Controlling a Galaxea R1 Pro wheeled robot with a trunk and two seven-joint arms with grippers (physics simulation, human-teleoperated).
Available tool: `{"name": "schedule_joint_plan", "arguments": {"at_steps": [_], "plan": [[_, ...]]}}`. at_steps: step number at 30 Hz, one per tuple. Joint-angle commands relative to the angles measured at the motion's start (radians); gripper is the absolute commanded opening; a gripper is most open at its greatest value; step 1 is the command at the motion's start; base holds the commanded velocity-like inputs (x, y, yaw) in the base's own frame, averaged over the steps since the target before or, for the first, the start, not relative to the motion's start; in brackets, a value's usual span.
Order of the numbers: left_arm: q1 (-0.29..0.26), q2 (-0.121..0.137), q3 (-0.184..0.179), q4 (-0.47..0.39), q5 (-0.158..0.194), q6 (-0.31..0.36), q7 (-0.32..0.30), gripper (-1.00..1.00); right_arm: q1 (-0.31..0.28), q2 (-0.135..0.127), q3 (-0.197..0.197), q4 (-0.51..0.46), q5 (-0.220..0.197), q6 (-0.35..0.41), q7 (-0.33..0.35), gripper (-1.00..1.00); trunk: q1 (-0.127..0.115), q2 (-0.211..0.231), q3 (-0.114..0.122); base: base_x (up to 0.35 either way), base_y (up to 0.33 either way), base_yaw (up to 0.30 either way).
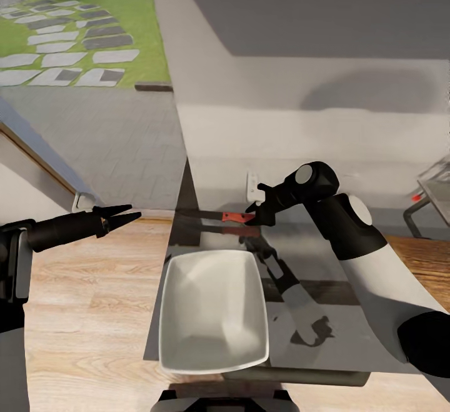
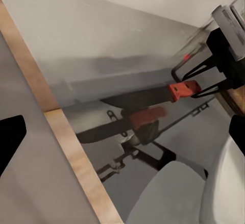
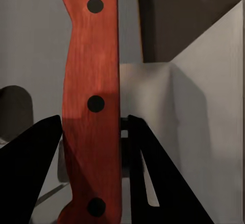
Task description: In the kitchen, take the Vidalia onion out of the sink, dice it on the chopping board with the paring knife, put the diced onion into the bowl on the countertop, then place both the paring knife and the chopping board into the sink.
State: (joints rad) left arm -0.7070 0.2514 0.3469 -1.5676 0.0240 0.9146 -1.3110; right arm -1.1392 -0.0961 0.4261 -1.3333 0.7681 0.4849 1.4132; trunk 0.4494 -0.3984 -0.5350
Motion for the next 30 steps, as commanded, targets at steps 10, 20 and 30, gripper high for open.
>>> {"name": "schedule_joint_plan", "arguments": {"at_steps": [10,20,30], "plan": [[-0.001,0.000,0.000,0.000,0.002,0.010,-0.002,1.00,-0.001,-0.001,0.002,-0.001,0.004,0.011,0.004,-1.00,0.001,-0.002,0.006,-0.123,0.000,0.000],[-0.001,0.000,0.001,0.000,0.002,0.010,-0.002,1.00,-0.001,-0.001,0.002,-0.001,0.004,0.011,0.004,-1.00,0.001,-0.002,0.015,-0.132,0.000,0.000],[-0.001,0.000,0.001,0.000,0.002,0.010,-0.002,1.00,-0.001,-0.001,0.002,-0.001,0.004,0.011,0.003,-1.00,0.001,-0.002,0.031,-0.002,0.000,0.000]]}}
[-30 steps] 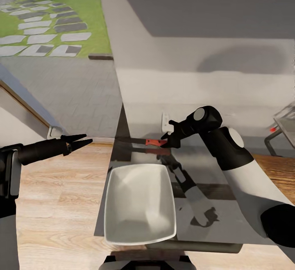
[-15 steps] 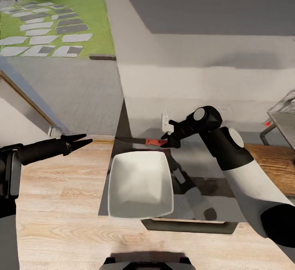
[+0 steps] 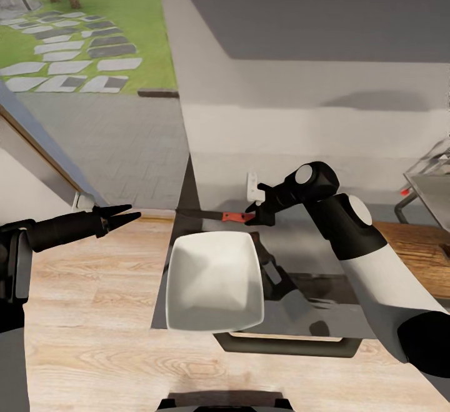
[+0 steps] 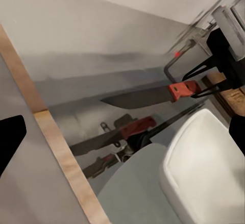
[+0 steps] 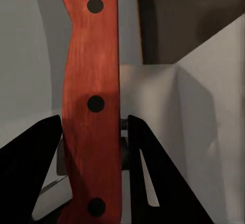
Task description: In the kitchen, take the Vidalia onion out of the sink, dice it on the chopping board with the paring knife, put the diced onion into the bowl on the countertop, then place both the paring knife and the chopping board into the sink.
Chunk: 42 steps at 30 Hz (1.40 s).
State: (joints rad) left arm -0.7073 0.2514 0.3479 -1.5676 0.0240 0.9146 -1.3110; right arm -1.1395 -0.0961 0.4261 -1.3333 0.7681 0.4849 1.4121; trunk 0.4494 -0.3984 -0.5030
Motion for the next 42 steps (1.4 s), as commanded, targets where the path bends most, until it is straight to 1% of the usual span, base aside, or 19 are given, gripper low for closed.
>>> {"name": "schedule_joint_plan", "arguments": {"at_steps": [1,5,8,9,10,11,16,19,22,32,33,39,41,42], "plan": [[-0.001,0.000,0.000,0.000,0.002,0.010,-0.002,1.00,-0.001,-0.001,0.002,-0.001,0.003,0.011,0.002,-1.00,0.001,-0.002,0.000,0.000,0.000,0.000],[-0.001,0.000,0.000,0.000,0.002,0.010,-0.002,1.00,-0.001,-0.001,0.000,-0.001,0.003,0.011,-0.047,-1.00,0.001,-0.002,0.000,0.000,0.000,0.000],[0.000,0.000,-0.001,0.000,0.002,0.010,-0.002,1.00,-0.001,-0.001,-0.001,-0.001,0.003,0.012,-0.060,-1.00,0.001,-0.002,0.001,0.000,0.000,0.000],[-0.001,-0.005,-0.001,0.000,0.002,0.010,-0.002,1.00,-0.001,-0.001,-0.006,-0.001,0.003,0.013,-0.066,-1.00,0.001,-0.002,0.001,0.000,0.000,0.000],[0.000,-0.014,-0.001,0.000,0.002,0.009,-0.001,1.00,-0.001,-0.001,-0.024,-0.001,0.003,0.013,-0.069,-1.00,0.001,-0.002,0.001,0.000,0.000,0.000],[0.000,-0.018,-0.001,0.000,0.002,0.009,-0.001,1.00,-0.001,-0.001,-0.037,-0.001,0.002,0.013,-0.070,-1.00,0.001,-0.002,0.001,0.000,0.000,0.000],[0.000,-0.024,-0.001,0.000,0.002,0.009,-0.001,1.00,-0.001,-0.001,-0.108,-0.001,0.001,0.016,-0.071,-1.00,0.001,-0.002,0.004,0.000,0.000,0.000],[0.000,-0.024,-0.001,0.000,0.002,0.009,-0.001,1.00,0.000,0.000,-0.124,-0.001,-0.003,0.016,-0.070,-1.00,0.001,-0.002,0.008,0.000,0.000,0.000],[0.000,-0.026,-0.001,0.000,0.002,0.009,-0.001,1.00,0.002,0.001,-0.130,-0.001,-0.007,0.016,-0.068,-1.00,0.001,-0.002,0.012,0.000,0.000,0.000],[0.000,-0.032,-0.002,-0.001,0.002,0.007,-0.001,1.00,0.003,0.005,-0.127,-0.001,-0.007,0.020,-0.065,-1.00,0.001,-0.002,0.024,0.000,0.000,0.000],[-0.001,-0.032,-0.002,-0.001,0.002,0.008,-0.001,1.00,0.003,0.005,-0.125,-0.001,-0.007,0.046,-0.065,-1.00,0.001,-0.002,0.025,0.000,0.000,0.000],[-0.001,-0.032,-0.003,-0.001,0.002,0.007,-0.001,1.00,0.003,0.006,-0.125,-0.001,-0.008,0.105,-0.065,-1.00,0.001,-0.002,0.026,0.000,0.000,0.000],[-0.001,-0.032,-0.002,-0.001,0.002,0.007,-0.001,1.00,0.003,0.006,-0.125,-0.001,-0.008,0.153,-0.065,-1.00,0.001,-0.002,0.026,0.000,0.000,0.000],[-0.001,-0.032,-0.002,-0.001,0.002,0.007,-0.001,1.00,0.003,0.006,-0.125,-0.001,-0.009,0.159,-0.065,-1.00,0.001,-0.002,0.027,0.000,0.000,0.000]]}}
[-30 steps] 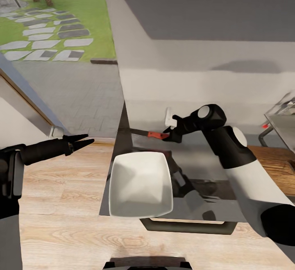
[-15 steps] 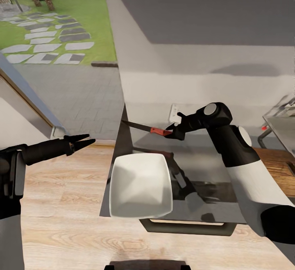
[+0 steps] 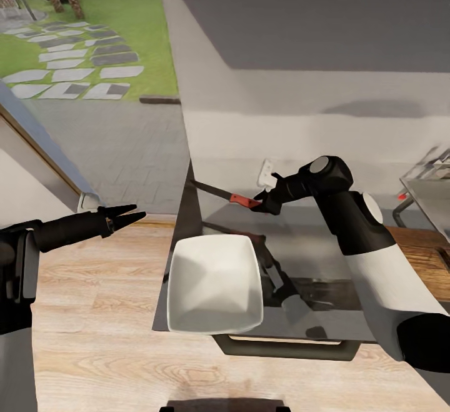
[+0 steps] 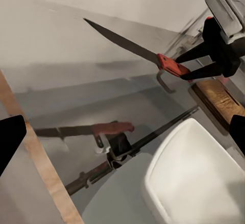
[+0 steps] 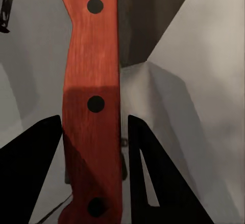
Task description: In the kitchen, take the Vidalia onion out of the sink, dice it on the chopping board with the paring knife, put the diced onion into the bowl on the countertop, then place both the paring knife and the chopping board into the sink.
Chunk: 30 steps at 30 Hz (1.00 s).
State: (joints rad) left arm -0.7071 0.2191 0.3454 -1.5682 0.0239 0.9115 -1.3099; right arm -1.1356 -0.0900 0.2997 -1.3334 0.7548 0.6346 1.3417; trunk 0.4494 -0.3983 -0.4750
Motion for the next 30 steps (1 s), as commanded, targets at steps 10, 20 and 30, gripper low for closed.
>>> {"name": "schedule_joint_plan", "arguments": {"at_steps": [10,20,30], "plan": [[-0.001,0.000,0.000,0.000,0.002,0.012,-0.003,1.00,-0.001,0.011,0.000,-0.001,0.005,0.074,0.006,-1.00,0.001,-0.002,-0.002,0.000,0.000,0.000],[-0.001,-0.007,0.000,-0.001,0.002,0.010,-0.002,1.00,0.022,0.010,-0.072,-0.001,0.005,0.135,0.005,-1.00,0.001,-0.002,0.001,0.000,0.000,0.000],[-0.001,-0.009,0.000,0.000,0.001,0.006,0.004,1.00,0.043,0.009,-0.211,-0.001,0.005,0.137,0.006,-1.00,0.001,-0.002,0.004,0.000,0.000,0.000]]}}
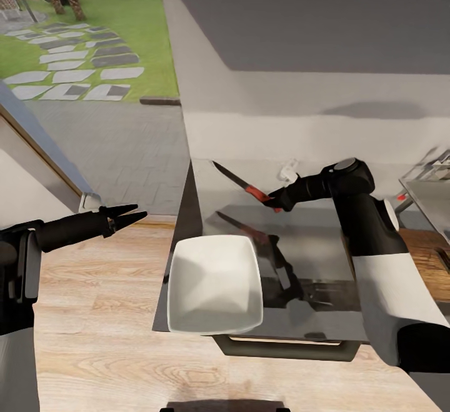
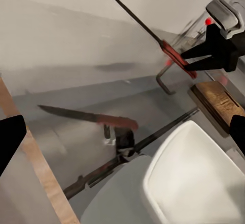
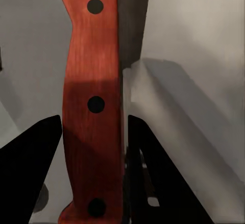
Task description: In the kitchen, take the Vidalia onion out of the sink, dice it on the chopping board with the paring knife, put the diced onion into the bowl on the countertop, then place both the paring knife and the chopping board into the sink.
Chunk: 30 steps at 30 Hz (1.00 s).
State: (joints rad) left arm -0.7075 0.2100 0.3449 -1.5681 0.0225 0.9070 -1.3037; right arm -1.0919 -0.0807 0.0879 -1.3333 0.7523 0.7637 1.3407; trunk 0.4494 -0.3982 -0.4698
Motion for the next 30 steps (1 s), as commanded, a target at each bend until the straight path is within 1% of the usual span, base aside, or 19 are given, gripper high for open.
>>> {"name": "schedule_joint_plan", "arguments": {"at_steps": [1,4,5,7,9,10,11,12,16,18,22,26,30], "plan": [[-0.001,0.000,0.000,0.000,0.002,0.010,-0.002,1.00,0.002,0.000,-0.001,-0.001,0.007,0.008,0.007,-1.00,0.001,-0.002,-0.001,0.000,0.000,0.000],[-0.001,0.000,0.000,0.000,0.001,0.010,-0.003,1.00,0.028,-0.002,-0.007,-0.001,0.008,0.008,0.008,-1.00,0.001,-0.002,-0.001,0.000,0.000,0.000],[-0.001,0.000,0.000,0.000,0.001,0.010,-0.003,1.00,0.054,-0.012,-0.019,-0.001,0.008,0.008,0.008,-1.00,0.001,-0.002,-0.001,-0.067,0.000,0.000],[-0.001,0.000,0.000,0.000,0.001,0.010,-0.003,1.00,0.065,-0.021,-0.033,-0.001,0.009,0.008,0.008,-1.00,0.001,-0.002,-0.001,-0.127,0.000,0.000],[-0.001,0.000,0.000,-0.001,0.001,0.010,-0.003,1.00,0.080,-0.033,-0.053,-0.001,0.009,0.008,0.008,-1.00,0.001,-0.002,-0.001,-0.200,0.000,0.000],[0.000,0.000,0.000,0.000,0.001,0.010,-0.003,1.00,0.092,-0.039,-0.070,-0.001,0.009,0.007,0.008,-1.00,0.001,-0.002,-0.001,-0.229,0.000,0.000],[-0.001,0.000,0.000,0.000,0.001,0.010,-0.003,1.00,0.117,-0.045,-0.099,-0.001,0.010,0.006,0.009,-1.00,0.001,-0.002,0.000,-0.213,0.000,0.000],[-0.001,0.000,0.000,0.000,0.001,0.010,-0.002,1.00,0.133,-0.048,-0.116,-0.001,0.010,0.004,0.009,-1.00,0.001,-0.002,0.001,-0.207,0.000,0.000],[-0.001,0.000,0.000,0.000,0.001,0.010,-0.002,1.00,0.148,-0.050,-0.148,-0.001,0.011,0.001,0.008,-1.00,0.001,-0.002,0.004,-0.255,0.000,0.000],[-0.001,0.000,0.000,0.000,0.001,0.010,-0.002,1.00,0.150,-0.051,-0.160,-0.001,0.012,0.001,0.007,-1.00,0.001,-0.002,0.005,-0.303,0.000,0.000],[-0.001,-0.002,0.000,0.000,0.001,0.010,-0.002,1.00,0.152,-0.052,-0.171,-0.001,0.013,0.000,0.006,-1.00,0.001,-0.002,0.007,-0.239,0.000,0.000],[0.000,-0.011,0.000,0.000,0.001,0.010,-0.002,1.00,0.153,-0.060,-0.175,-0.001,0.014,0.001,0.004,-1.00,0.001,-0.002,0.008,-0.061,0.000,0.000],[-0.001,-0.013,0.000,0.000,0.001,0.010,-0.002,1.00,0.153,-0.064,-0.179,-0.001,0.015,0.002,0.003,-1.00,0.001,-0.002,0.008,-0.009,0.000,0.000]]}}
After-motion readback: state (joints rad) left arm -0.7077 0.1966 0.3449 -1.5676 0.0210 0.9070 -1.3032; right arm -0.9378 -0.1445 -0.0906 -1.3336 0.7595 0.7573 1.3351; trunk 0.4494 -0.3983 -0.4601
